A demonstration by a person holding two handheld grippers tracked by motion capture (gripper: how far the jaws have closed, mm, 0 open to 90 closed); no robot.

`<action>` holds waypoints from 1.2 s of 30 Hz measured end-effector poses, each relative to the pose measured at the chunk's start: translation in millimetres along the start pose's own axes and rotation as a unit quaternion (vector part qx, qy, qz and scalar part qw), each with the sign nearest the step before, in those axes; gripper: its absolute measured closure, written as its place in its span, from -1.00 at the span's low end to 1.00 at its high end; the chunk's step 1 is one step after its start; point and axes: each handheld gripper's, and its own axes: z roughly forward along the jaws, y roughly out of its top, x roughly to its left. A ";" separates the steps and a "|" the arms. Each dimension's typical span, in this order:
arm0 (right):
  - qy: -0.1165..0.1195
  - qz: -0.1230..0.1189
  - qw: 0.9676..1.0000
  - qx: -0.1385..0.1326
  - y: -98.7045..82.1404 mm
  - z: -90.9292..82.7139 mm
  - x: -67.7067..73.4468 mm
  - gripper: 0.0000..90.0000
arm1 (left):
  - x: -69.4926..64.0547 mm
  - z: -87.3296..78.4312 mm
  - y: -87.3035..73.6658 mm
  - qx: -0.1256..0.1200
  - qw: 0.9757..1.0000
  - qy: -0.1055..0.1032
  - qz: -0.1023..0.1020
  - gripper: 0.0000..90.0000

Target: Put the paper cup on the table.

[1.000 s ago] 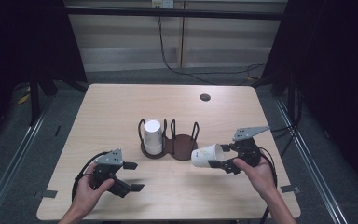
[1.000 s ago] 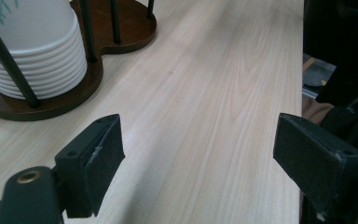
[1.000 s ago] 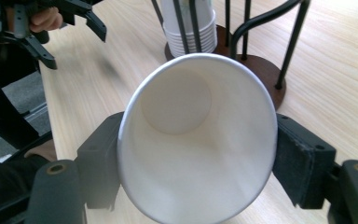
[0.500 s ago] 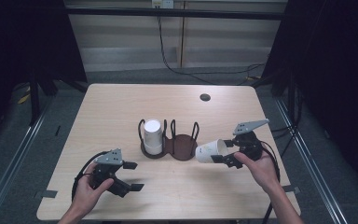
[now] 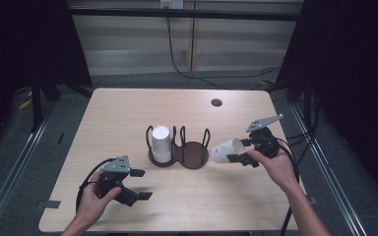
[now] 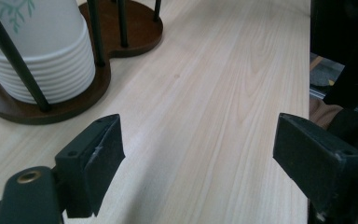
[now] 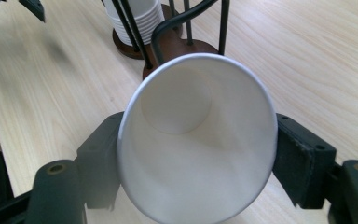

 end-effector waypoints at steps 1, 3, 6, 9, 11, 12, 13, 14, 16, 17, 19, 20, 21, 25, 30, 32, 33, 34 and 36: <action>-0.002 0.000 1.000 0.004 1.5 0.5 -1.1 -0.42 | -0.3 0.0 1.0 0.002 1.000 0.000 0.002 -0.64; -0.007 -0.001 1.000 0.009 4.1 1.6 -3.2 -0.42 | -2.1 1.0 1.2 0.015 1.000 0.000 0.009 -0.64; -0.011 -0.003 1.000 0.015 7.3 3.3 -5.8 -0.42 | -2.8 1.8 -2.6 0.016 1.000 -0.002 0.010 -0.64; -0.017 0.002 0.999 0.027 10.4 6.7 -9.6 -0.43 | -1.7 1.0 -4.0 0.019 1.000 0.004 0.012 -0.64; -0.020 0.009 0.999 0.031 11.9 8.4 -11.9 -0.43 | -0.4 -0.6 -4.4 0.015 1.000 0.005 0.011 -0.64; -0.023 0.009 0.999 0.034 12.7 9.2 -12.9 -0.43 | 0.0 -1.5 -4.8 0.012 1.000 0.005 0.006 -0.64; -0.027 0.009 0.999 0.042 14.0 10.1 -14.7 -0.43 | 0.7 -1.8 -5.2 0.010 1.000 0.004 0.005 -0.64; -0.029 0.010 0.999 0.044 15.3 10.7 -16.3 -0.43 | 1.0 -2.2 -5.6 0.011 1.000 0.005 0.005 -0.64; -0.030 0.010 0.998 0.048 18.0 11.4 -19.2 -0.43 | 1.2 -1.9 -6.7 0.012 1.000 0.003 0.006 -0.64; -0.032 0.010 0.998 0.050 19.4 11.8 -20.5 -0.43 | 1.0 -1.1 -7.5 0.012 1.000 0.001 0.004 -0.64; -0.037 0.012 0.997 0.061 22.3 12.4 -22.6 -0.43 | 0.0 -0.2 -7.9 0.019 1.000 0.002 0.005 -0.64; -0.039 0.012 0.997 0.064 23.2 12.7 -23.6 -0.43 | 0.0 -0.2 -7.9 0.023 1.000 -0.001 0.010 -0.64; -0.040 0.015 0.997 0.068 24.6 13.0 -24.8 -0.43 | -0.5 0.2 -7.9 0.021 1.000 -0.002 0.011 -0.64; -0.046 0.015 0.995 0.082 28.0 14.6 -28.1 -0.44 | -1.1 0.6 -8.0 0.024 1.000 0.002 0.014 -0.64; -0.056 0.012 0.993 0.107 29.8 17.8 -32.0 -0.44 | 0.6 0.5 -8.5 0.023 1.000 -0.001 0.010 -0.64; -0.062 0.015 0.991 0.118 30.6 19.6 -34.1 -0.44 | 0.7 1.4 -8.8 0.024 1.000 -0.006 0.008 -0.64; -0.067 0.012 0.990 0.123 31.2 20.6 -35.3 -0.44 | 0.9 1.5 -8.9 0.030 0.999 -0.005 0.010 -0.64; -0.070 0.010 0.989 0.129 32.0 21.1 -36.4 -0.44 | 0.9 1.9 -9.0 0.030 0.999 -0.004 0.011 -0.64; -0.071 0.014 0.989 0.130 32.4 22.5 -38.4 -0.44 | 1.0 2.9 -9.1 0.029 1.000 -0.005 0.009 -0.64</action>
